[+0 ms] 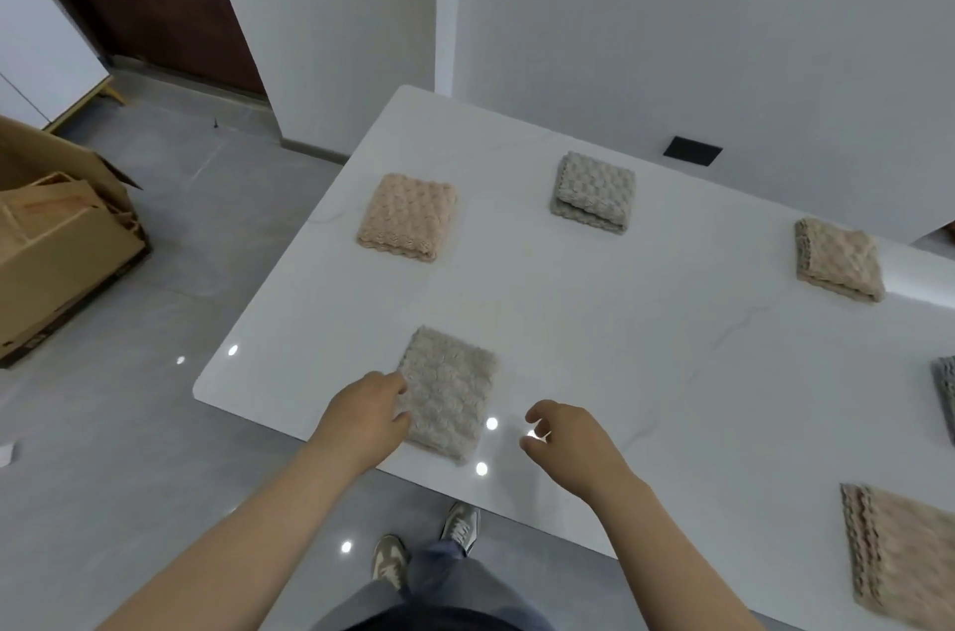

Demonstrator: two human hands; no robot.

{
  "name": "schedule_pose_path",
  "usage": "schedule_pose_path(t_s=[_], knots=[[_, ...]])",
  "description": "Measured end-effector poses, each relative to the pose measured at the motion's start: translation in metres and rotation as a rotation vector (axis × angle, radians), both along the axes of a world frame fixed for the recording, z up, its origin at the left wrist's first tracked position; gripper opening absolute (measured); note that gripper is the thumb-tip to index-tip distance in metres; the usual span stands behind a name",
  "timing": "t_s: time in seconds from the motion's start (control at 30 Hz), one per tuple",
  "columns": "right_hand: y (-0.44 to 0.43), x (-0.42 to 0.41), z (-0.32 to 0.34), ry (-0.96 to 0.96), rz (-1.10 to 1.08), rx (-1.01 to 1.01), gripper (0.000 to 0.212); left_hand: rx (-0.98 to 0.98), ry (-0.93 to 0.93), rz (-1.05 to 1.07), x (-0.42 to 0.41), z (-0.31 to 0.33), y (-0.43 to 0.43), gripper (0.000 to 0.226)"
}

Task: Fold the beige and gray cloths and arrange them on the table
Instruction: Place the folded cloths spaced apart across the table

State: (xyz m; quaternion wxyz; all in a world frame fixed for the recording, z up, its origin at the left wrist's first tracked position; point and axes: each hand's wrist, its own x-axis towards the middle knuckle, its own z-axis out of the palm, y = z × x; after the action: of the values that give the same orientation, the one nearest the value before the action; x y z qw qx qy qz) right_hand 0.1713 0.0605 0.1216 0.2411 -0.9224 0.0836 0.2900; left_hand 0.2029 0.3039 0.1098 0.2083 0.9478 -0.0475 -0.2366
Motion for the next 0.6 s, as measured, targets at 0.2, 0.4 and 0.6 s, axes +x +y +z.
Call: schedule_pose_path(t_s=[0.2,0.4,0.6], knots=[[0.009,0.022,-0.021,0.022,0.015,-0.019,0.038,0.021,0.052,0.031,0.017,-0.02,0.004,0.035],[0.03,0.032,-0.034,0.058,0.004,-0.071,0.042,0.045,0.107,0.005,0.033,-0.039,0.015,0.018],[0.051,0.036,-0.049,0.135,-0.142,-0.085,0.035,0.025,0.137,-0.044,0.047,-0.056,0.018,0.021]])
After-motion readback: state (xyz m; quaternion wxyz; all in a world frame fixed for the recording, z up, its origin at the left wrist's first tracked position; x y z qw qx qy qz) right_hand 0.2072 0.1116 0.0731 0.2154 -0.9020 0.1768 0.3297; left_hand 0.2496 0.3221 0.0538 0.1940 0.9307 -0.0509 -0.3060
